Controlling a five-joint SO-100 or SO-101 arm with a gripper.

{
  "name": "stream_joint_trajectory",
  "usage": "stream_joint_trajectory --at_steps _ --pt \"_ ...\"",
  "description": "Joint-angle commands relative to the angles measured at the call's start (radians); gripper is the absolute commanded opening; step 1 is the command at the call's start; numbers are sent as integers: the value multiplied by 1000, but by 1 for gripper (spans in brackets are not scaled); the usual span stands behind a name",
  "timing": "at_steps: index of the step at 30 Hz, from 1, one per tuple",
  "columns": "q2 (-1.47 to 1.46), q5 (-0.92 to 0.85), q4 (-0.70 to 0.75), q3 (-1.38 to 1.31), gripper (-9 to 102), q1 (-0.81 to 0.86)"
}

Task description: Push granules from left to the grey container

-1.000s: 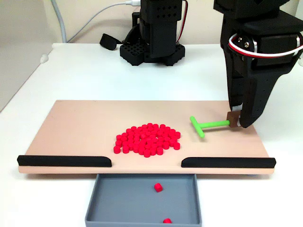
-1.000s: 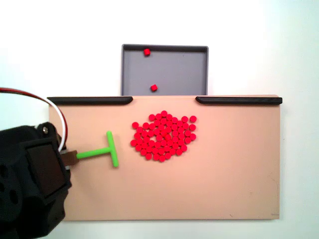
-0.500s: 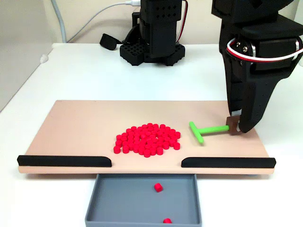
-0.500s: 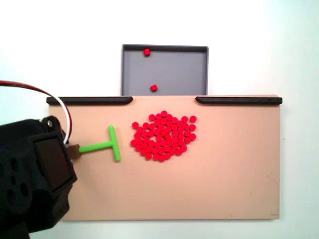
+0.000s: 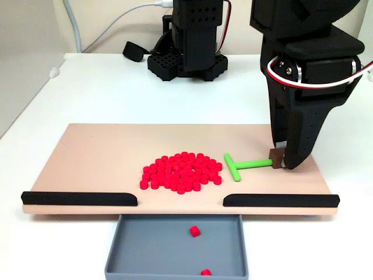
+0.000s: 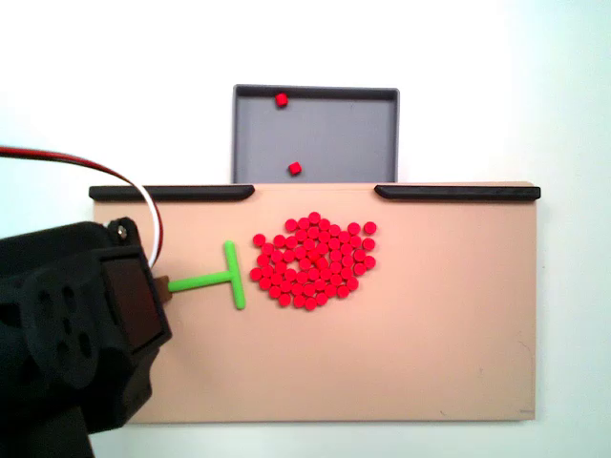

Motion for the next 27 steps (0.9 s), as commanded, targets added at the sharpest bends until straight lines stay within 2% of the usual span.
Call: stream_joint_trajectory --at_steps 1,27 --pt "5 -9 -2 -31 0 14" --pt "0 -51 -2 -26 0 52"
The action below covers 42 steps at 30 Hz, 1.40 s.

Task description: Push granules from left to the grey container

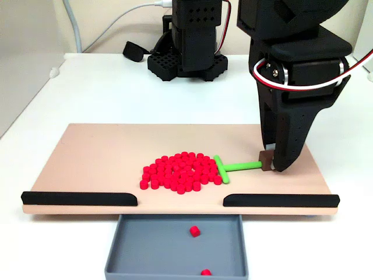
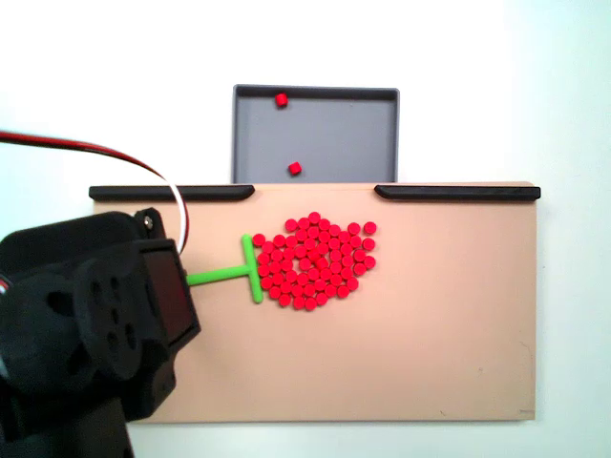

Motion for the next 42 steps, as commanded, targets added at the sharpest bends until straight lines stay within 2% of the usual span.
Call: stream_joint_trajectory --at_steps 1,42 --pt "3 -18 -3 -17 0 9" --pt "3 -156 5 -8 0 37"
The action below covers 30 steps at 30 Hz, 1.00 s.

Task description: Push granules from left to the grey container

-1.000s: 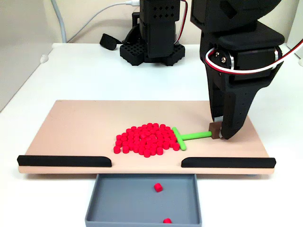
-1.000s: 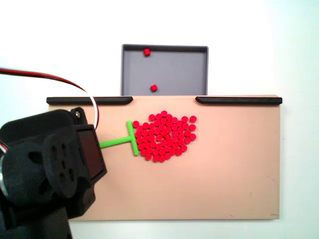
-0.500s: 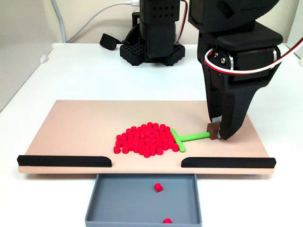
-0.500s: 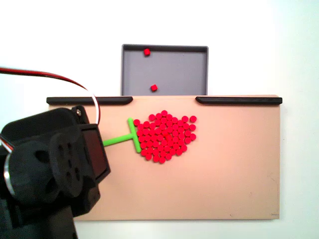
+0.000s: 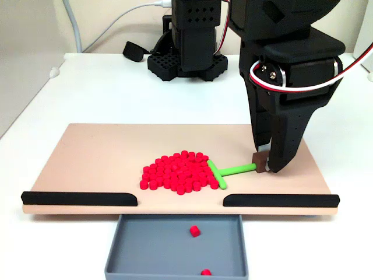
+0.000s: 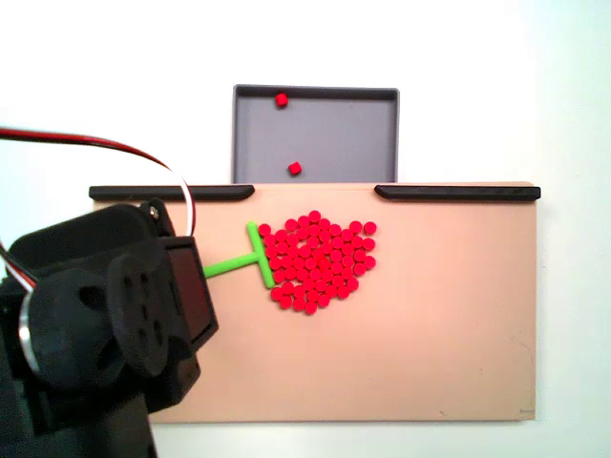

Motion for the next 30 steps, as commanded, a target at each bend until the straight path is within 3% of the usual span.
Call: stream_joint_trajectory --at_steps 1,30 --pt "3 -14 6 -8 0 15" --pt "20 -60 8 -8 0 3"
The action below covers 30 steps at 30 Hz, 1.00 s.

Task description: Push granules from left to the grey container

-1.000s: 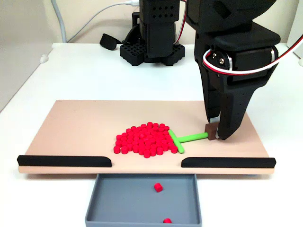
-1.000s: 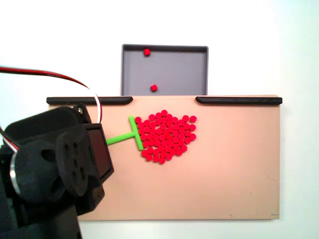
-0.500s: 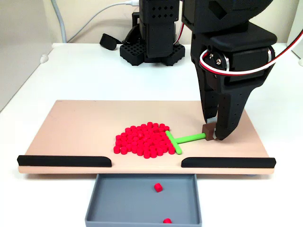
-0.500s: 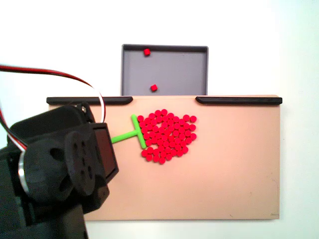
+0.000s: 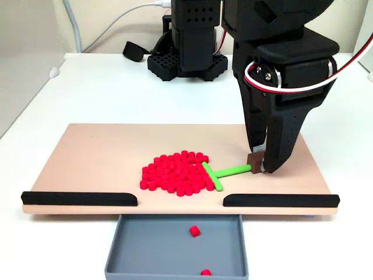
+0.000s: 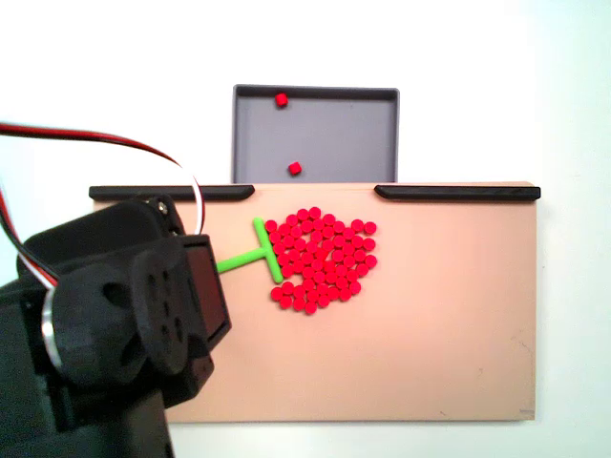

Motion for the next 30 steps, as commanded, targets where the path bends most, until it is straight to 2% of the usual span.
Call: stream_joint_trajectory --at_steps 1,12,16,21,30 --pt "26 -6 3 -8 0 -18" --pt "170 -9 6 -8 0 -167" --pt "253 -74 9 28 0 -193" --pt "445 -354 31 218 0 -160" --pt "678 -940 31 469 0 34"
